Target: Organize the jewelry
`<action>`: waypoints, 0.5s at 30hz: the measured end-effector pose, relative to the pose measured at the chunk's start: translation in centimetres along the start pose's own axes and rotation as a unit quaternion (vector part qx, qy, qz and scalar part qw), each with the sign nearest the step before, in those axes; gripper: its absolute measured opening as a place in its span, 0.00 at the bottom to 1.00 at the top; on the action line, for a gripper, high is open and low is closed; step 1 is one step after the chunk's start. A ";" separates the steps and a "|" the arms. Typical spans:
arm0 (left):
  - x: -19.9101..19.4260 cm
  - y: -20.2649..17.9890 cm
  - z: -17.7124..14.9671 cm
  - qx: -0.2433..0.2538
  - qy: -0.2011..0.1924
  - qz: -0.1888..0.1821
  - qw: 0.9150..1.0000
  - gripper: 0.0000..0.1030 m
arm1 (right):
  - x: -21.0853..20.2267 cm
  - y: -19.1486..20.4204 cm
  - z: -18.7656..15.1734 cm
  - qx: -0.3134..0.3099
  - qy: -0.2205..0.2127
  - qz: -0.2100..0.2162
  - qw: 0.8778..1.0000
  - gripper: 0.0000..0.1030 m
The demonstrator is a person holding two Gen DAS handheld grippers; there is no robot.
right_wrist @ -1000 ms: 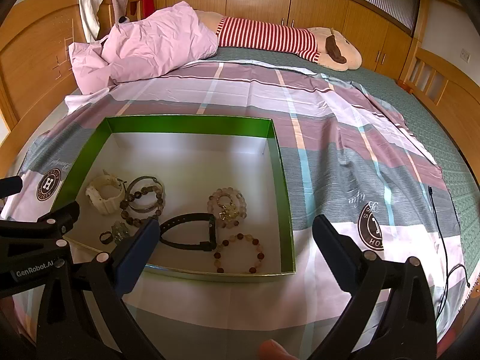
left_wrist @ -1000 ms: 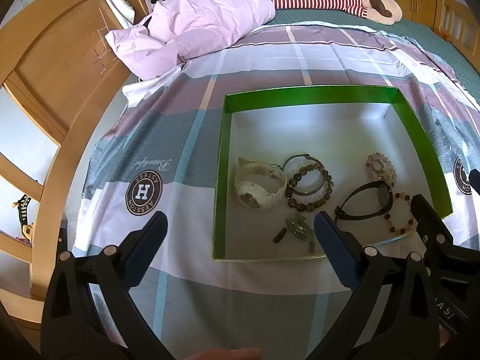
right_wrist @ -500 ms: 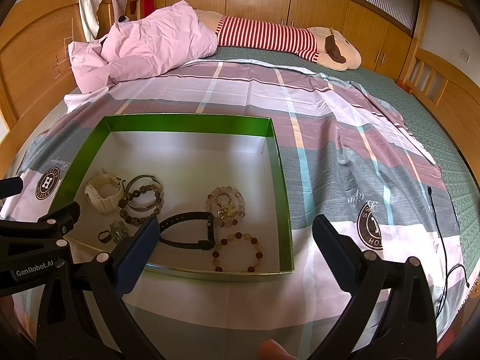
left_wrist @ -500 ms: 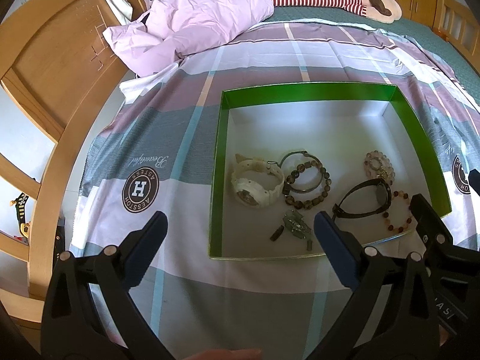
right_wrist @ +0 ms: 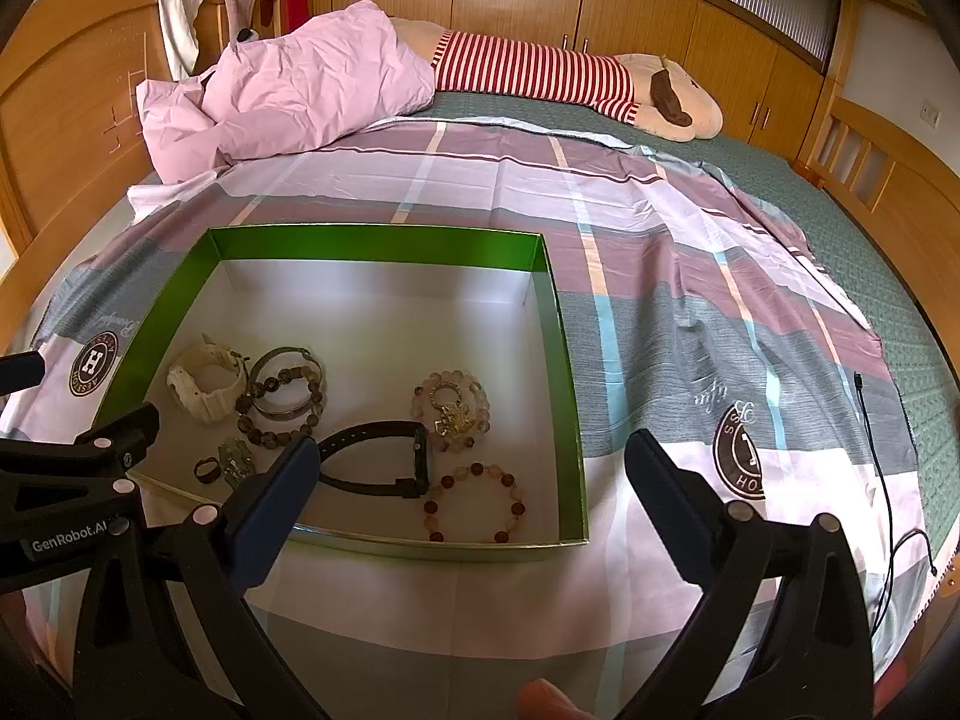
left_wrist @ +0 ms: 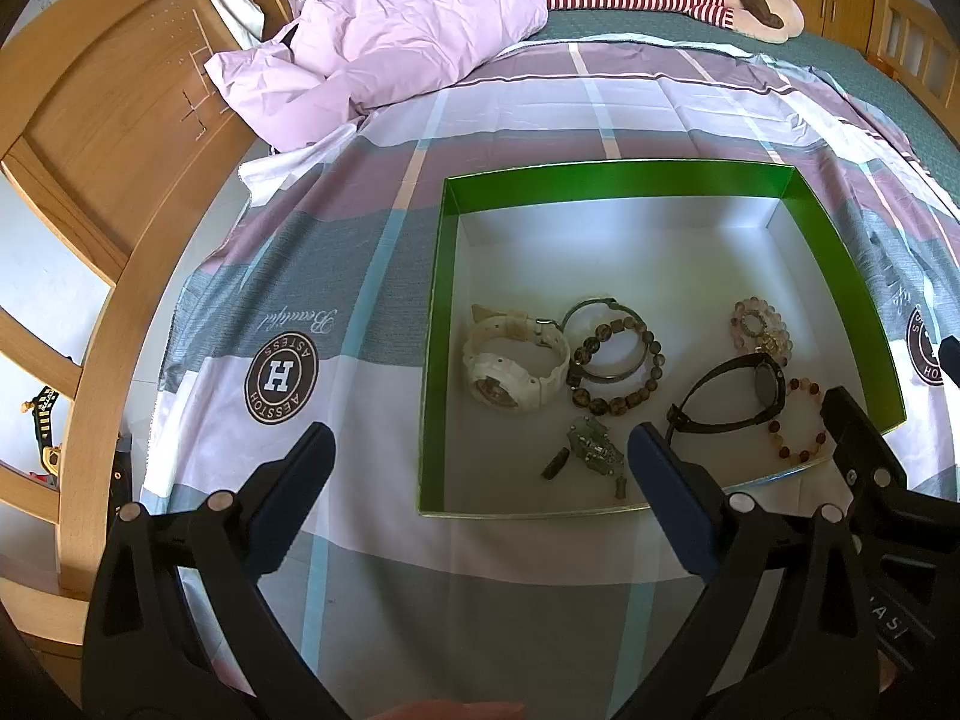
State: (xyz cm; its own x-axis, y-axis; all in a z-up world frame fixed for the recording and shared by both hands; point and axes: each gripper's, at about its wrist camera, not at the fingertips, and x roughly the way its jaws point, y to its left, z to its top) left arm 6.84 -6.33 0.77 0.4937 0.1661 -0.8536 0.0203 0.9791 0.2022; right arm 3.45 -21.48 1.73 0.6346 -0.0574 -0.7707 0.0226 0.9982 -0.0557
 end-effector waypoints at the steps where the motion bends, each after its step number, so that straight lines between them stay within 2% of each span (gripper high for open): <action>1: 0.0 0.0 -0.1 0.000 0.000 0.000 1.000 0.94 | 0.0 0.0 0.0 0.000 0.000 0.000 1.000 0.96; 15: 0.4 0.1 -0.1 0.000 0.008 -0.011 1.000 0.94 | 0.0 0.0 0.0 -0.001 0.000 0.000 1.000 0.96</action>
State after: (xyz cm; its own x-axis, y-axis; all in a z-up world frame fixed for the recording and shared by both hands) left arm 6.90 -6.17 0.39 0.4789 0.1467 -0.8655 0.0300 0.9826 0.1831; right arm 3.48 -21.46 1.72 0.6339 -0.0574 -0.7713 0.0211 0.9982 -0.0569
